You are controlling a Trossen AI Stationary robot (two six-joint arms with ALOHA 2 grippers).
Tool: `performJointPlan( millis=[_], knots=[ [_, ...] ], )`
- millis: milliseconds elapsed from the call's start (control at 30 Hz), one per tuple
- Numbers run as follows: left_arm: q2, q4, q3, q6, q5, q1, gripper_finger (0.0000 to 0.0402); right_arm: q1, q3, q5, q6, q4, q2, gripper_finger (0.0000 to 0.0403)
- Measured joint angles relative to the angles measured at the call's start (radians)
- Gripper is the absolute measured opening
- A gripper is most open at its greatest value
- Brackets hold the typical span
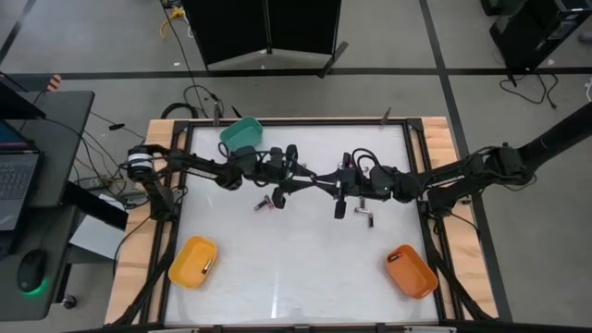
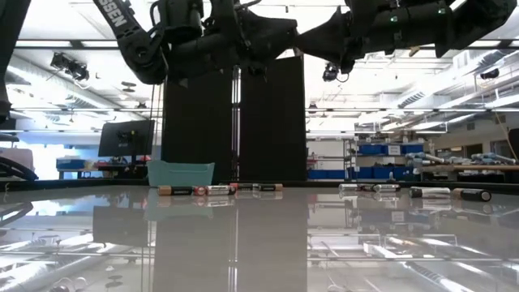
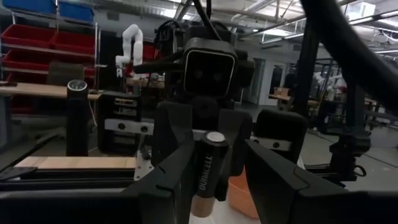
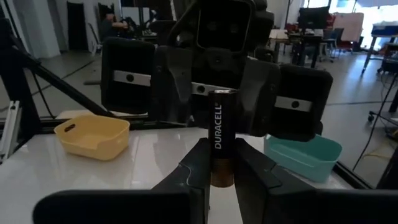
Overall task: Sort batteries
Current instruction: Put the brown battery into the green bin
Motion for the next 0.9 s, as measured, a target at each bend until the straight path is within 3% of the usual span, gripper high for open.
performJointPlan(
  millis=[400,767,900],
  knots=[
    [0.000,-0.044,0.046,0.015,-0.007,-0.007,0.0138,0.000,0.000,0.002,0.000,0.007,0.000,0.0057],
    [0.000,-0.099,0.072,0.088,0.002,-0.016,0.0057,0.001,0.000,-0.005,0.003,0.010,0.000,0.0057],
    [0.000,-0.099,0.072,0.091,0.004,-0.016,0.0056,0.001,0.000,-0.005,0.004,0.010,0.000,0.0057]
  ],
)
